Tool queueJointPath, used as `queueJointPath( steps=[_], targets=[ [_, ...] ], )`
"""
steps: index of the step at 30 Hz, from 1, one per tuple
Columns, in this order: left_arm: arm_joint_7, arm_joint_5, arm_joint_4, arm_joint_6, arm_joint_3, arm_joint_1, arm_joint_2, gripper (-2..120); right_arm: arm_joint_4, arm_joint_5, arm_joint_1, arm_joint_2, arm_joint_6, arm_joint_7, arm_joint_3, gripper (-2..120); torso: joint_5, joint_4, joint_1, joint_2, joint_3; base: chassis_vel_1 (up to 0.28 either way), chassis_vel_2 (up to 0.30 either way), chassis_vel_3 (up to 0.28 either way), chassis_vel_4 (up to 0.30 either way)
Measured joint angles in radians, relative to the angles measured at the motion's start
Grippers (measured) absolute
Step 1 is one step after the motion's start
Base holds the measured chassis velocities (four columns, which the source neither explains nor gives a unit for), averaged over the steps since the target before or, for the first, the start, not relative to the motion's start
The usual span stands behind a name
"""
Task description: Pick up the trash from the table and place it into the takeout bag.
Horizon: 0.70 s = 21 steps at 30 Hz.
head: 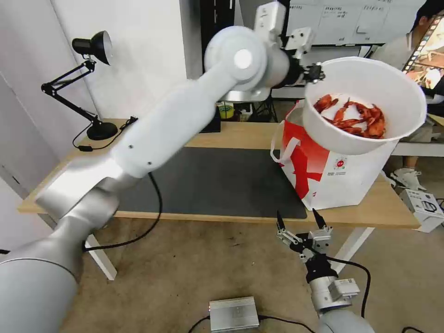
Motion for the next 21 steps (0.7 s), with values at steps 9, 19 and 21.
queueJointPath(
  steps=[9,19,21],
  targets=[
    [-0.024,0.032,0.120,0.000,-0.040,-0.018,-0.110,0,0.000,0.000,0.000,0.000,0.000,0.000,0.000,100,-0.0001,0.0001,0.000,0.000,0.000,0.000,0.000,0.000,0.000],
    [-0.093,0.055,0.183,-0.040,-0.060,-0.014,-0.152,0,0.000,0.000,0.000,0.000,0.000,0.000,0.000,100,-0.0003,0.0002,0.000,0.000,0.000,0.000,0.000,0.000,0.000],
    [-0.130,0.054,0.202,-0.056,-0.065,-0.011,-0.151,0,0.000,0.000,0.000,0.000,0.000,0.000,0.000,100,-0.0003,0.0001,0.000,0.000,0.000,0.000,0.000,0.000,0.000]
  ],
)
